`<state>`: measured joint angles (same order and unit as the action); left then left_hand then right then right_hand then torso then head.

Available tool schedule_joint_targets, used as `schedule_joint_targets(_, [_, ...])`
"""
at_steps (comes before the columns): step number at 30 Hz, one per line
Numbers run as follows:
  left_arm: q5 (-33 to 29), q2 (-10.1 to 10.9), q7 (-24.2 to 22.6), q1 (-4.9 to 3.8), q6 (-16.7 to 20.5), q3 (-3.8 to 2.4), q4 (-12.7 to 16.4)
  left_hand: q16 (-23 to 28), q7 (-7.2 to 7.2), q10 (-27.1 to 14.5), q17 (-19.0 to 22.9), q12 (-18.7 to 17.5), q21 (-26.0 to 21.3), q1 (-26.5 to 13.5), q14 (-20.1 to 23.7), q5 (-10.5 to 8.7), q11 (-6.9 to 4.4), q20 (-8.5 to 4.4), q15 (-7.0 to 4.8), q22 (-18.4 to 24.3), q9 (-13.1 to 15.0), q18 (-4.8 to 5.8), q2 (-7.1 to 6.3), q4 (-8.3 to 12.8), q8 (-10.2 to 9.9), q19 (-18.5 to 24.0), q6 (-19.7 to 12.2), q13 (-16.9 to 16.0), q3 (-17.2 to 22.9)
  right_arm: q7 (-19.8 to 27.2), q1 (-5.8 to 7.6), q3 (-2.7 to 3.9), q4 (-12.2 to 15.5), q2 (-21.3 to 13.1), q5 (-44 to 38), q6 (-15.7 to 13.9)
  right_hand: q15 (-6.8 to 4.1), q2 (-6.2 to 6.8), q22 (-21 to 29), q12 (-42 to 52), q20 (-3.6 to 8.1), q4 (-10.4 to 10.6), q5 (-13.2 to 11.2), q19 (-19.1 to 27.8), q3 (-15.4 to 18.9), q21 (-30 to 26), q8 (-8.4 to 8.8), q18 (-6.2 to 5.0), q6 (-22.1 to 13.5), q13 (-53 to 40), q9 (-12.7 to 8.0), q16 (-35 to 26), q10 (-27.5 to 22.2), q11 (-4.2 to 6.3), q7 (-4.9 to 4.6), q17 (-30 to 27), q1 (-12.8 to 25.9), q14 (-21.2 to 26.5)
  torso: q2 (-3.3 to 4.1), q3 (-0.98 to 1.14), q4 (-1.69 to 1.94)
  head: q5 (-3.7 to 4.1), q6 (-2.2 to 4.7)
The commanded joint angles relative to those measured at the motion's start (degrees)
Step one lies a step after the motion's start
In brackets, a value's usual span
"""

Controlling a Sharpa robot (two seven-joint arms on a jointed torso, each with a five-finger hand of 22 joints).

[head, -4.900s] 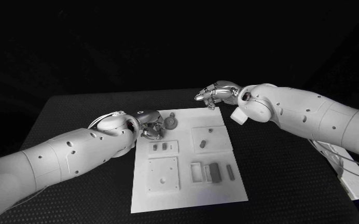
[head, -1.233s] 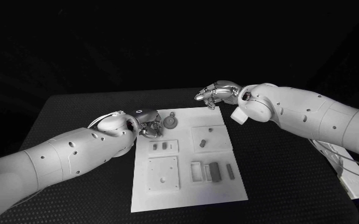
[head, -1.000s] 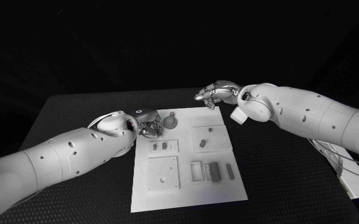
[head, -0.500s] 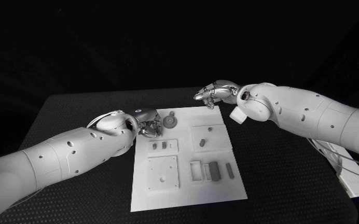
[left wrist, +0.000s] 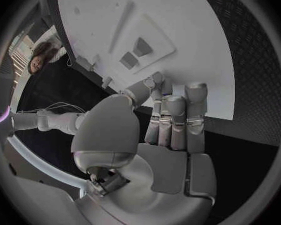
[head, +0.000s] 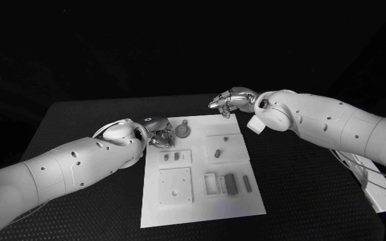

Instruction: Assemble the parts on the task board

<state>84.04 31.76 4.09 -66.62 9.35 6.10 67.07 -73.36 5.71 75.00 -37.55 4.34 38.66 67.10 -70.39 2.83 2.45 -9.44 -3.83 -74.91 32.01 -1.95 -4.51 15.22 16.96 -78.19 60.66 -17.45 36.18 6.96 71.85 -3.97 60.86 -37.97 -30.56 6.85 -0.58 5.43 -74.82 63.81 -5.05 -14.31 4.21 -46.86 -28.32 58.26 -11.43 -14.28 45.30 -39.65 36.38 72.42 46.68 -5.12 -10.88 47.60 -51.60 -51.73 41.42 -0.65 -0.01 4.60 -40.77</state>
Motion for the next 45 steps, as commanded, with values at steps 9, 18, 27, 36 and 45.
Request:
schedule_joint_targets(9, [-1.42,-0.41,-1.87,0.08,-1.59,0.04,0.66,-0.28,0.38,-0.62,0.00,-0.37,0.29,-1.21,0.77,0.15,0.29,0.01,0.11,-1.25,0.08,-7.82,-1.06,-0.43,0.16,0.42,-0.29,-0.16,-1.15,0.58,-0.08,0.03,0.03,-0.01,-0.18,0.92,-0.18,-0.63,0.01,0.34,0.04,-0.11,-0.32,-0.41,0.03,-0.28,0.10,-0.72,-0.13,0.06,-0.06,0.28,-0.43,0.04,-0.43,-0.06,0.03,0.33,-0.02,-0.03,0.00,-0.01,0.09])
schedule_joint_targets(18, [-1.66,-0.42,-1.91,0.08,-1.41,0.04,0.71,-0.36,0.42,-0.94,-0.01,-0.44,0.36,-1.77,1.03,0.16,0.40,0.11,0.21,-1.24,0.01,-7.88,-1.44,-0.68,-0.03,0.62,-0.52,-0.22,-1.88,0.58,-0.08,0.03,0.00,0.02,-0.18,0.93,-0.18,-0.64,0.01,0.34,0.04,-0.11,-0.32,-0.41,0.03,-0.29,0.10,-0.72,-0.14,0.07,-0.06,0.28,-0.43,0.04,-0.43,-0.06,0.02,0.33,-0.01,-0.02,-0.02,0.05,-0.09])
schedule_joint_targets(27, [-1.66,-0.61,-1.61,0.08,-1.65,0.04,0.61,-0.43,0.44,-1.03,-0.01,-0.41,0.42,-2.02,1.11,0.17,0.43,0.16,0.25,-1.23,-0.01,-7.95,-1.36,-0.87,-0.11,0.69,-0.60,-0.29,-2.25,0.61,-0.09,0.03,0.06,0.03,-0.18,0.97,-0.18,-0.64,0.01,0.34,0.04,-0.11,-0.32,-0.41,0.03,-0.29,0.10,-0.72,-0.14,0.08,-0.06,0.28,-0.43,0.04,-0.43,-0.06,0.03,0.34,-0.02,-0.02,0.00,0.07,0.00])
schedule_joint_targets(36, [-0.68,-0.72,-0.98,0.08,-2.34,0.08,0.46,-0.59,0.14,-0.37,-0.02,0.02,0.55,-1.34,1.21,0.18,0.21,0.11,0.04,-1.23,0.15,-8.07,-0.61,-0.83,0.18,0.78,0.00,-0.74,-2.23,0.62,-0.10,0.03,0.05,0.02,-0.18,0.94,-0.18,-0.64,0.01,0.34,0.04,-0.11,-0.33,-0.41,0.03,-0.30,0.10,-0.72,-0.14,0.08,-0.06,0.28,-0.43,0.04,-0.43,-0.07,0.04,0.34,-0.01,0.00,-0.02,-0.01,0.01])
schedule_joint_targets(45, [0.83,-1.35,-1.65,0.37,-1.97,0.98,-0.56,-0.67,0.20,-0.35,0.03,0.05,0.61,0.70,1.45,0.18,0.06,-0.02,-0.11,-1.19,0.33,-8.06,0.21,-0.07,0.42,1.03,0.53,-1.42,-1.29,0.67,-0.11,0.03,-0.01,0.07,-0.18,1.01,-0.17,-0.62,0.00,0.35,0.04,-0.11,-0.33,-0.41,0.04,-0.30,0.10,-0.72,-0.14,0.08,-0.06,0.28,-0.43,0.04,-0.43,-0.07,0.06,0.34,0.05,-0.05,-0.12,0.08,0.13])
